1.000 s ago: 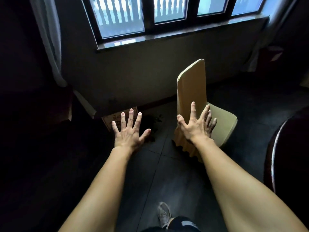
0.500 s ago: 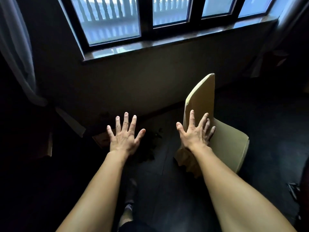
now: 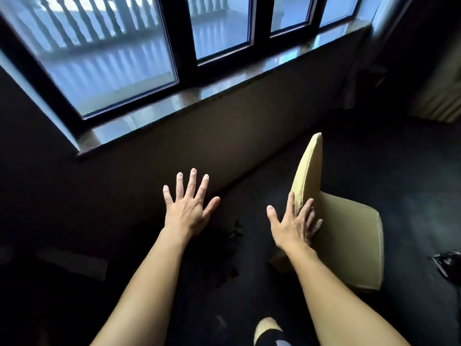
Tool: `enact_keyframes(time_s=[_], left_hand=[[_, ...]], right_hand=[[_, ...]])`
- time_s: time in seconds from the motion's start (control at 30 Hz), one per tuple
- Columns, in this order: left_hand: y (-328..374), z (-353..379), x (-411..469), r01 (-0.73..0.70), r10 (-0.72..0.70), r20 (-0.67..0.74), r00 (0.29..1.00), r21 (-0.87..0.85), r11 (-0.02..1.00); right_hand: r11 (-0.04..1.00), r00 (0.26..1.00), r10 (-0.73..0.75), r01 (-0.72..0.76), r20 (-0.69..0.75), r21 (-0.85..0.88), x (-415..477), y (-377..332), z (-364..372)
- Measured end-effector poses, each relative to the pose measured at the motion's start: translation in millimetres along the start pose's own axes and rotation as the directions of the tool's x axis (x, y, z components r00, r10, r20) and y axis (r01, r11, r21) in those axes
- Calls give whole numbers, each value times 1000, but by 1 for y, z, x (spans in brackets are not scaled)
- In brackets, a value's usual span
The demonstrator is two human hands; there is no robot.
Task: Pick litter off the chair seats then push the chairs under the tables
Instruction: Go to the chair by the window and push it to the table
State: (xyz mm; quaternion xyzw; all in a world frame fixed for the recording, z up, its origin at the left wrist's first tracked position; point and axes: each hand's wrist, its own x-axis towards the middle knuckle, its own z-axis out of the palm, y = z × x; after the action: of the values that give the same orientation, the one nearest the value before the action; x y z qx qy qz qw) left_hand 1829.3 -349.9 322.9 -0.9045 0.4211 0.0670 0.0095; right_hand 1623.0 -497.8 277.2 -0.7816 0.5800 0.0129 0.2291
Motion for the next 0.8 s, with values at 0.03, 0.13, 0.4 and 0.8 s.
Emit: enact_keyframes(time_s=[0.03,0.13,0.4,0.8], left_hand=[[2,1,15,-18,18,-4,1000,-6,1000],[17,6,57,-93,93,22,995,4,996],[110,26,183,-310,309,95,946,-1,951],[233,18,292,-623,613,214,761,-22,782]], right_hand=[[1000,1000,17,-17,-1,0,11,-4,1],[994,995,104,-104,-1,27,44,-8,6],[899,933,359,-345,-5,269,153,-21,11],[788,833,551,-505,-39,351,231,-18,5]])
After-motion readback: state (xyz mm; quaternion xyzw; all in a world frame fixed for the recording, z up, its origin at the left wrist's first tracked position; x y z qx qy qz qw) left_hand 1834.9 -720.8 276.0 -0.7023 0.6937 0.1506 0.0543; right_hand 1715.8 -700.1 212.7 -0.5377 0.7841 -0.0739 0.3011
